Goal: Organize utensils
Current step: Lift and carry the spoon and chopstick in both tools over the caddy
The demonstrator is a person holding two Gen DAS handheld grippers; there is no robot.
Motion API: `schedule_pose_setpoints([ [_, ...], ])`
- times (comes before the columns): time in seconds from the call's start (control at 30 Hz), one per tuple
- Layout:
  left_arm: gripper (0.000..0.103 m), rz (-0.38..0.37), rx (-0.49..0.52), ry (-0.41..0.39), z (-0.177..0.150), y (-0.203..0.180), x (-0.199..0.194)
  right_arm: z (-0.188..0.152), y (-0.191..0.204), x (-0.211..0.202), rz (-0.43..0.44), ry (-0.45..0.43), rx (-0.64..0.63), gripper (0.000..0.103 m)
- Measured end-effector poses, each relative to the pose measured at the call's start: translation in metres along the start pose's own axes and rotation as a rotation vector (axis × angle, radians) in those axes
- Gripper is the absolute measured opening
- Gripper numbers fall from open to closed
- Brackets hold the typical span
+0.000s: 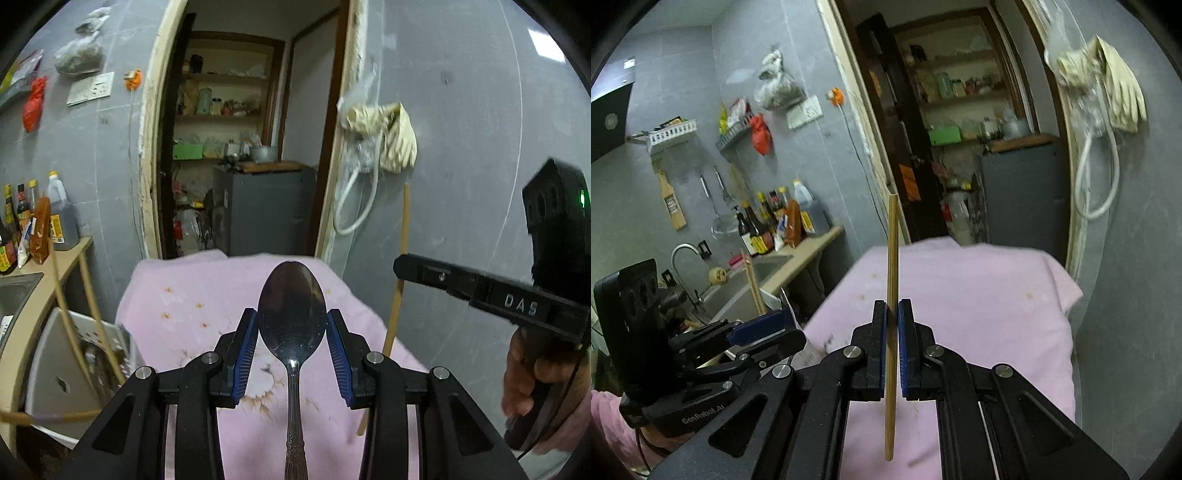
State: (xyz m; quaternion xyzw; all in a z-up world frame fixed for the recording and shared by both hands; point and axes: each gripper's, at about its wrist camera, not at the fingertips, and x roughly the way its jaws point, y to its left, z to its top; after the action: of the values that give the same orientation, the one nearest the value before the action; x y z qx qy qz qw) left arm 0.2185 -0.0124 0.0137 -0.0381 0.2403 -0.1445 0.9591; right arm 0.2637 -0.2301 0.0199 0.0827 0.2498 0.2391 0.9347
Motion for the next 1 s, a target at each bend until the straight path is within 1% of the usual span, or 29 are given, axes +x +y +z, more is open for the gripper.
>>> schedule_pose_setpoints([
  [0.2, 0.036, -0.001, -0.034, -0.064, 0.030, 0.029, -0.030, 0.028, 0.049, -0.002, 0.053, -0.074, -0.049, 0.005],
  [0.37, 0.036, 0.025, -0.038, -0.127, 0.056, 0.058, -0.061, 0.048, 0.087, 0.000, 0.110, -0.135, -0.075, 0.005],
  [0.5, 0.036, 0.052, -0.039, -0.172, 0.066, 0.081, -0.077, 0.061, 0.120, 0.004, 0.157, -0.175, -0.098, 0.005],
  [0.57, 0.036, 0.049, -0.041, -0.192, 0.071, 0.092, -0.082, 0.066, 0.135, 0.007, 0.179, -0.191, -0.108, 0.005],
  [0.73, 0.036, 0.013, -0.071, -0.231, 0.072, 0.121, -0.084, 0.070, 0.169, 0.018, 0.217, -0.215, -0.124, 0.005],
  [0.87, 0.036, 0.016, -0.113, -0.242, 0.062, 0.140, -0.077, 0.065, 0.177, 0.039, 0.237, -0.193, -0.097, 0.005],
  [1.0, 0.036, 0.023, -0.184, -0.262, 0.049, 0.155, -0.072, 0.050, 0.175, 0.058, 0.222, -0.153, -0.073, 0.005],
])
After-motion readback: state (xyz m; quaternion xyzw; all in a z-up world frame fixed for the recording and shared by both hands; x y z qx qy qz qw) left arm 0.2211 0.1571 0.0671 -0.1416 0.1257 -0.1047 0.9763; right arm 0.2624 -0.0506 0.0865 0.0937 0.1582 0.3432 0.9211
